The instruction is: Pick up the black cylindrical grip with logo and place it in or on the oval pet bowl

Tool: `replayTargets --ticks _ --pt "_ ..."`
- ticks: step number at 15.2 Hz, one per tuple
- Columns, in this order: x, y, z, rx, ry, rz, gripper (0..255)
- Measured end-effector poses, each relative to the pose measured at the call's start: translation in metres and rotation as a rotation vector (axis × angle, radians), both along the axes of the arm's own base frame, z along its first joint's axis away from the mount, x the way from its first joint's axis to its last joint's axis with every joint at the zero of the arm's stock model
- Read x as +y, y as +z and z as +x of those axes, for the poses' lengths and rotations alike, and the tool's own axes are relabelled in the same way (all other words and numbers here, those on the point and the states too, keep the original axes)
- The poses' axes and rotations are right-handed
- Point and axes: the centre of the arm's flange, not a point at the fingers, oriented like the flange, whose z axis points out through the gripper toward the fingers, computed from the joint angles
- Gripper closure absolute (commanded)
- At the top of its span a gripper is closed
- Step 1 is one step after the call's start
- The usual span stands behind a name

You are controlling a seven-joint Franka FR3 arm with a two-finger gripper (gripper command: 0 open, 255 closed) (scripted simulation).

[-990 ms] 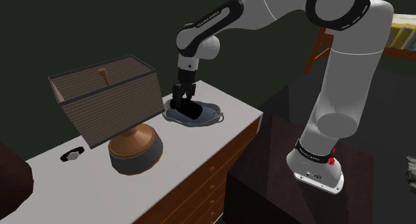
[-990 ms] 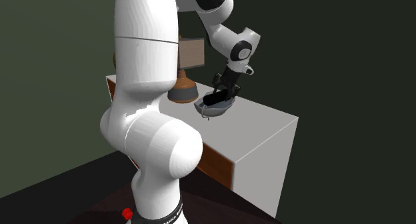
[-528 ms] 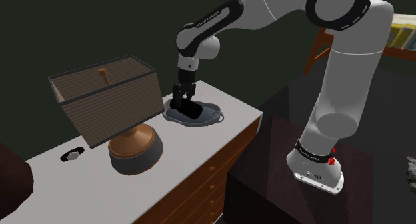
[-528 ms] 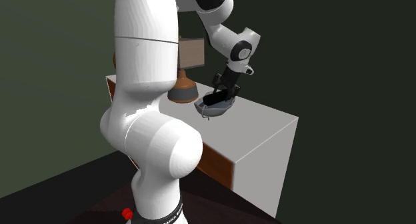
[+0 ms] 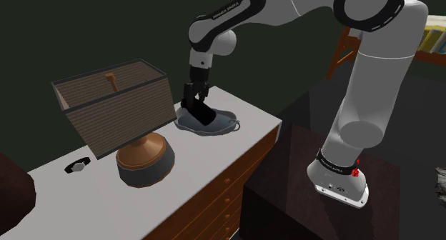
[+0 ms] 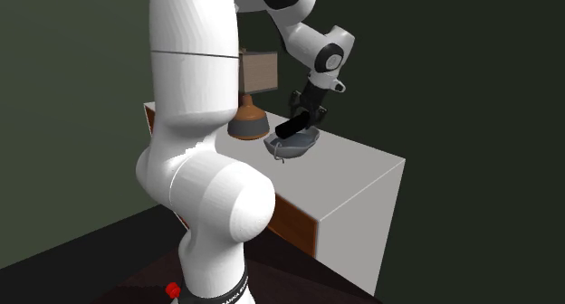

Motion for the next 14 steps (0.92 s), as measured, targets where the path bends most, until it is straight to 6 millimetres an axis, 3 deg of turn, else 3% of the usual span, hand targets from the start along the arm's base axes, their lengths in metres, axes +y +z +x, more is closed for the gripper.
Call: replayTargets --ticks 14 --pt "0.0 0.074 -0.001 0.0 0.0 0.0 255"
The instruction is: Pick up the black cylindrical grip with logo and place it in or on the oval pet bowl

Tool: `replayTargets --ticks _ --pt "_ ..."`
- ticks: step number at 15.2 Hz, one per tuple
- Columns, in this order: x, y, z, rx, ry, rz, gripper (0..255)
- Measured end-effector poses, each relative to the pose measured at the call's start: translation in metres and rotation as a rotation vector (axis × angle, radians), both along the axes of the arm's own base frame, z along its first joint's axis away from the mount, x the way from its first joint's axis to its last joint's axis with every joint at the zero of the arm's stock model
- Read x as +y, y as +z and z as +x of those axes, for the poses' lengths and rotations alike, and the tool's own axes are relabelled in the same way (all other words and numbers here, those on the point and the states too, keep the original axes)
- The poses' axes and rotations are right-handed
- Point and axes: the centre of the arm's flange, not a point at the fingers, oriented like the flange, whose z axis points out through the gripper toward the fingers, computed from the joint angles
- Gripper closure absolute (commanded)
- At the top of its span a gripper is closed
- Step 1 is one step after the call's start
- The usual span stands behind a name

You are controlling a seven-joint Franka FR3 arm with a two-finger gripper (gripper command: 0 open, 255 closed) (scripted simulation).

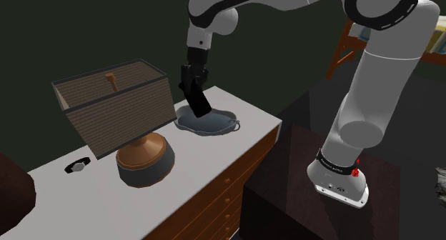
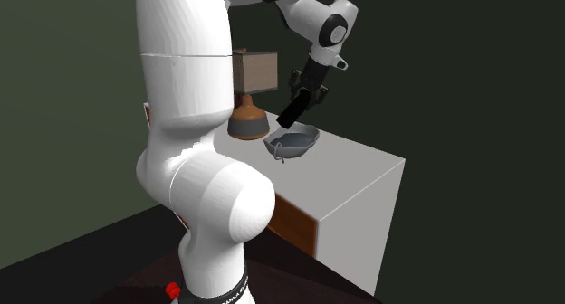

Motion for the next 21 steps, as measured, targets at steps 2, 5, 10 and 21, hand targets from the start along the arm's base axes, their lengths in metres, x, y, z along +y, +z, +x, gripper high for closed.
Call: replayTargets --ticks 2,5,10,21 --pt "-0.001 0.011 -0.001 0.0 0.0 0.0 255" --pt "-0.002 0.021 -0.006 0.0 0.0 0.0 255" --pt "-0.01 0.015 -0.033 0.0 0.0 0.0 255" --pt "-0.01 -0.044 -0.036 0.001 0.0 0.0 255"
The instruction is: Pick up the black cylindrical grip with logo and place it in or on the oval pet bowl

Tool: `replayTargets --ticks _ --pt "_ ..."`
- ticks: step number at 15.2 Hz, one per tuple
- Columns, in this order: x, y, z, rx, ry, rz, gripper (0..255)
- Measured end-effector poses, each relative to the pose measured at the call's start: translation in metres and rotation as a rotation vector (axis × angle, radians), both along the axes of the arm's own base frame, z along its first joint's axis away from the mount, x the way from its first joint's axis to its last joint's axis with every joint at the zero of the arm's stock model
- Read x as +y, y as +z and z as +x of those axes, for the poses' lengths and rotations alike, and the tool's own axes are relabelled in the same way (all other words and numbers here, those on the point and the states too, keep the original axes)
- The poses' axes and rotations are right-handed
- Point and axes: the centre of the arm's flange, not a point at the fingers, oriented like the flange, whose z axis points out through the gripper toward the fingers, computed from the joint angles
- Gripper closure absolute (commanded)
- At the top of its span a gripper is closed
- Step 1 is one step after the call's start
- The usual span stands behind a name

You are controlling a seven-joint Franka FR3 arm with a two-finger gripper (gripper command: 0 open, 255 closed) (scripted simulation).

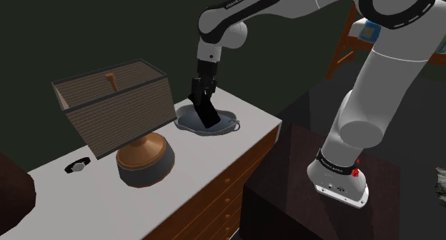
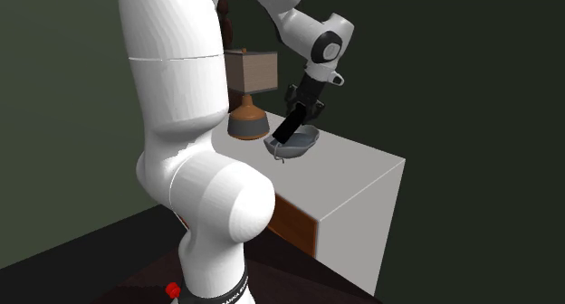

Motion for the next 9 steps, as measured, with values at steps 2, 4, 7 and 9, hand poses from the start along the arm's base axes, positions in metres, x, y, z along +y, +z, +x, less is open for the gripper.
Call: replayTargets --ticks 2,4,7,9 --pt "0.0003 -0.0018 0.0006 -0.003 0.0 0.001 255" --pt "0.0003 -0.0022 0.001 -0.004 -0.001 0.001 255" --pt "0.0003 -0.0024 0.001 -0.004 -0.001 0.001 0" --pt "0.0 -0.0034 0.001 -0.002 0.0 0.0 0"
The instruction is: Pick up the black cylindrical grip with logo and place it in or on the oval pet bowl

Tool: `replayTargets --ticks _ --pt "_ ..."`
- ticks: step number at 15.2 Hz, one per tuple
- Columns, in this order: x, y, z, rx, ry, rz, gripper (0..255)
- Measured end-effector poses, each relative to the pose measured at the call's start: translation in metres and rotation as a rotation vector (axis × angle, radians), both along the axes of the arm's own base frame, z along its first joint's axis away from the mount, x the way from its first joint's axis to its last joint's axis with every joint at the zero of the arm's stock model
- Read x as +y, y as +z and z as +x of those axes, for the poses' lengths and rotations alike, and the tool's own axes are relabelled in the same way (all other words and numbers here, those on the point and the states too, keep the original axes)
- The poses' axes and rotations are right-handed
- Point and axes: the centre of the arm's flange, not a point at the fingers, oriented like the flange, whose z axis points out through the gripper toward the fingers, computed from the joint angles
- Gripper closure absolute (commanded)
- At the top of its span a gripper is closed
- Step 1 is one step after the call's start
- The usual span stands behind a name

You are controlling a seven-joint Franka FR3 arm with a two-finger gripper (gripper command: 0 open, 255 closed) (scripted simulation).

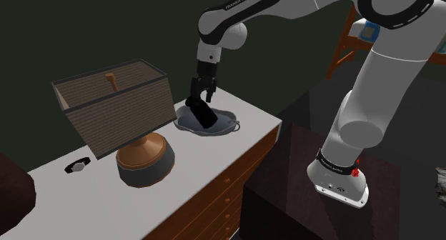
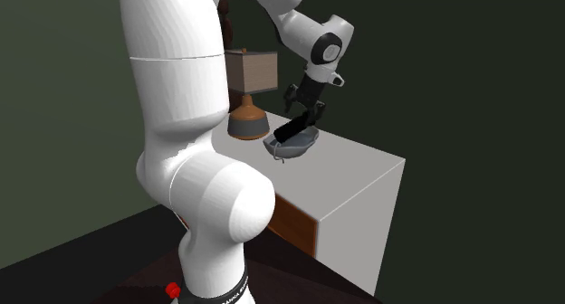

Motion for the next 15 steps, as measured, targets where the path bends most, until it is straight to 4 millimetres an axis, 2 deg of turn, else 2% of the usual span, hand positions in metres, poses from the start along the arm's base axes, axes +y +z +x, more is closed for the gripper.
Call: replayTargets --ticks 5,8,9,15 --pt "-0.002 0.004 0.0 0.001 0.0 0.0 0" --pt "-0.012 0.036 0.003 -0.001 0.0 0.0 0" --pt "-0.016 0.04 0.004 -0.001 0.0 0.0 0" --pt "-0.02 0.045 0.004 0.001 0.0 0.0 0"
